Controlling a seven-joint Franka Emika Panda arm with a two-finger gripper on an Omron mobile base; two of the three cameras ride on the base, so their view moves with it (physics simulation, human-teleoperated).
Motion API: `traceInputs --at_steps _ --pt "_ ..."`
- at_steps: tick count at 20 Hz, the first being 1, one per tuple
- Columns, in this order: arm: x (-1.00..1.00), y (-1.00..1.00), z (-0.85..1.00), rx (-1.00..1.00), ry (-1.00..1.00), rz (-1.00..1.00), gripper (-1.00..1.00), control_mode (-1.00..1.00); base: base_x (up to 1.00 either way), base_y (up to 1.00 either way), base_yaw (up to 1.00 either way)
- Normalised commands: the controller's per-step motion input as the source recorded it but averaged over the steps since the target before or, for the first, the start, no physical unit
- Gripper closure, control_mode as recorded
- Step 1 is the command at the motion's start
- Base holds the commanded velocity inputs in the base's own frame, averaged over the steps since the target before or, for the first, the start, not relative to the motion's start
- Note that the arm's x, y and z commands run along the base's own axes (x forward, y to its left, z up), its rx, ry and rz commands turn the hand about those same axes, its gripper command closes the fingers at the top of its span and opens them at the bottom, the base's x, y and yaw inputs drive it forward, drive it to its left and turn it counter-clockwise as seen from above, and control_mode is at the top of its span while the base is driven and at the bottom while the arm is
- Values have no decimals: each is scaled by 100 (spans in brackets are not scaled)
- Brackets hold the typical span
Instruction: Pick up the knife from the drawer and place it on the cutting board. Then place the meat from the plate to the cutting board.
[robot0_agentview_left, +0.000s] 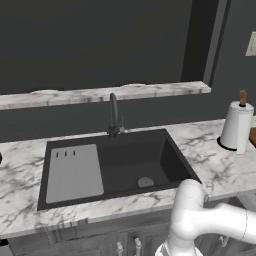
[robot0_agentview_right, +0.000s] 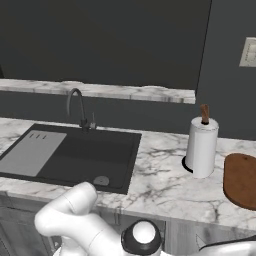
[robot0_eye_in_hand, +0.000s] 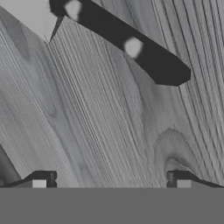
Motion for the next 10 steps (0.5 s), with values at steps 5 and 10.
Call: traceInputs --at_steps 5,10 --pt "8 51 2 -1 -20 9 -100 -100 0 0 0" --pt "26 56 7 -2 -10 12 -100 -100 0 0 0"
